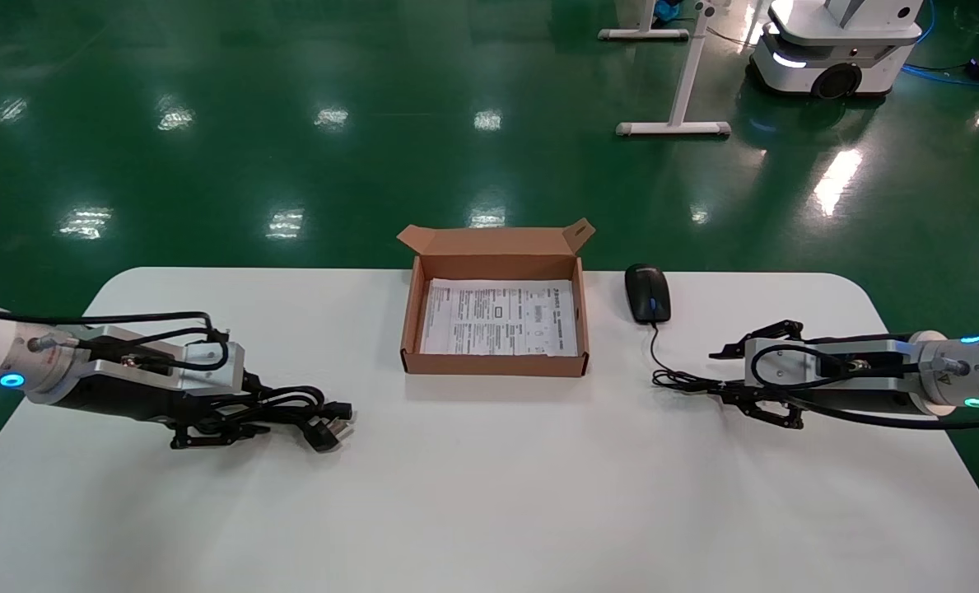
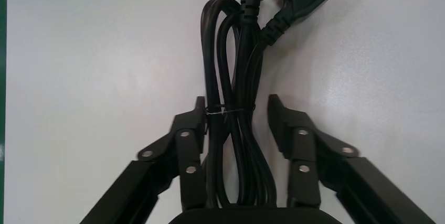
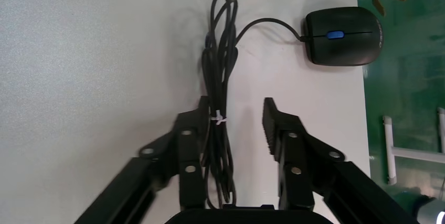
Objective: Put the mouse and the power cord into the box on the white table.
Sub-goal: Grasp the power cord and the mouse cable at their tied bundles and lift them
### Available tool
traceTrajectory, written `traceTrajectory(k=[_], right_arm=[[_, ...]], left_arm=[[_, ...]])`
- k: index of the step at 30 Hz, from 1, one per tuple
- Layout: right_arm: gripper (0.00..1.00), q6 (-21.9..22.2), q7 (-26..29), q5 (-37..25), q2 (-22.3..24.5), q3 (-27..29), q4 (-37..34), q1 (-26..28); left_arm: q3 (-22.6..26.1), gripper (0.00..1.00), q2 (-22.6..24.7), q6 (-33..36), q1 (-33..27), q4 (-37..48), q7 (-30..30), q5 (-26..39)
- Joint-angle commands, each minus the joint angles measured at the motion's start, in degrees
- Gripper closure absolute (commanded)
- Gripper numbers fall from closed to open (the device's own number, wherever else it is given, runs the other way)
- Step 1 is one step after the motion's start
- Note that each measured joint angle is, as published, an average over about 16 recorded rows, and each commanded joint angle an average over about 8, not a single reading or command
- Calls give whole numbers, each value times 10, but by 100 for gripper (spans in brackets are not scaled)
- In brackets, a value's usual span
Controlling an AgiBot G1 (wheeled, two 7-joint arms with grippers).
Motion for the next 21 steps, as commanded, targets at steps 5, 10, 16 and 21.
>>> traceTrajectory(k=[5, 10, 16, 21], right_arm=[[100, 0, 0, 0, 0, 0, 1, 0], [100, 0, 0, 0, 1, 0, 1, 0], [100, -14, 3, 14, 13, 10, 10, 22], [100, -36, 17, 39, 26, 28, 35, 73]], left_arm=[[0, 100, 0, 0, 0, -1, 0, 0], [-1, 100, -1, 2, 0, 0, -2, -2], [-13, 100, -14, 23, -18, 6, -22, -20], [-32, 100, -36, 57, -60, 1, -56, -46]])
